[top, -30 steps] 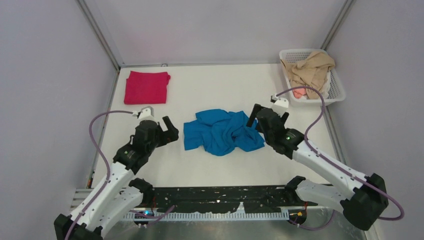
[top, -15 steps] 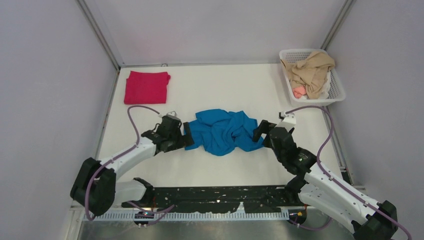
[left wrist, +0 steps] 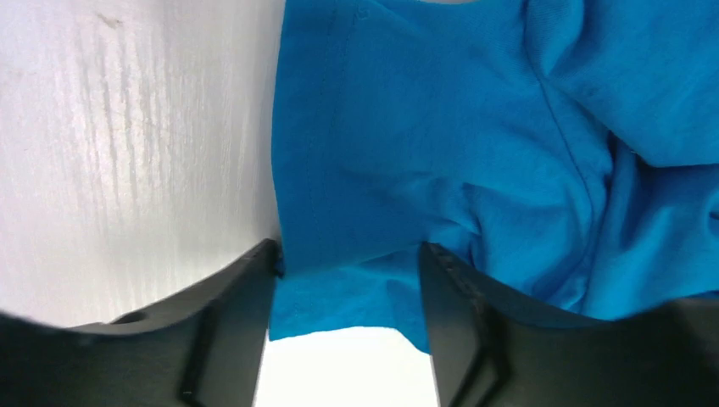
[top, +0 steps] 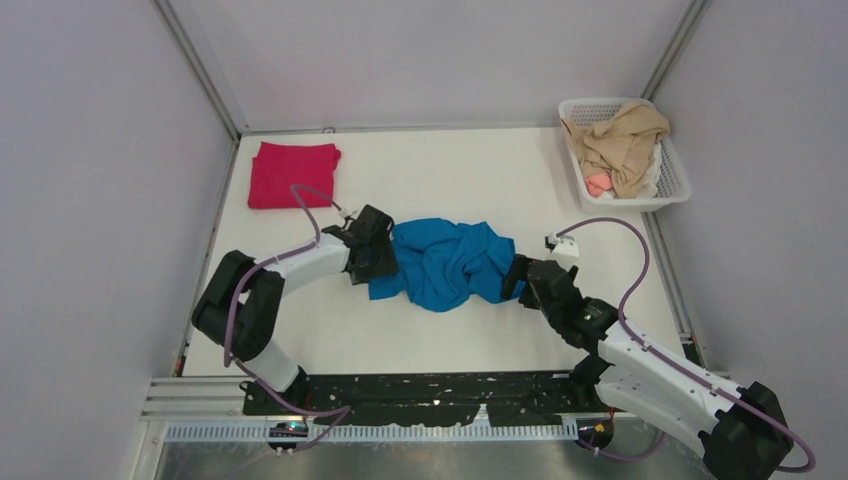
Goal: Fold and stack the t-shirts
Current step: Flatten out the tshirt
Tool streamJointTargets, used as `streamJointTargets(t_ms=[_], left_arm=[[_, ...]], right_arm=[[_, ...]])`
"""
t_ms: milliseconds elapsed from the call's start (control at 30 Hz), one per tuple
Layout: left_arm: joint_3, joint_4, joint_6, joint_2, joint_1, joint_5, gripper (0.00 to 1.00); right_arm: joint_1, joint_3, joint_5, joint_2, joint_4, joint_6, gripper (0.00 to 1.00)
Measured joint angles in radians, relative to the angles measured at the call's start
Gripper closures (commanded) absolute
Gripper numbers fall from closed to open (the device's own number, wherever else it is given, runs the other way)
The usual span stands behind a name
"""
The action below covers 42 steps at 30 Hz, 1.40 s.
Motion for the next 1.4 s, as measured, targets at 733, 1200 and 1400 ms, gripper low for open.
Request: streamJointTargets(t_ms=[733, 1200, 1400], left_arm=[[-0.089, -0.070, 0.011, -0.275, -0.006, -0.060, 1.00], [-0.195, -0.212, -0.071, -0.665, -0.006, -0.363, 1.00], [-0.200, -0.222, -0.073, -0.676, -0.006, -0.391, 1.00]], right_arm=[[0.000, 0.070, 0.007, 0.222, -0.047, -0.003, 0.09], [0.000, 0.148, 0.000, 0.331, -0.066, -0.005, 0.09], [0.000, 0.152, -0.078, 0.331, -0.003, -0.042, 0.10]])
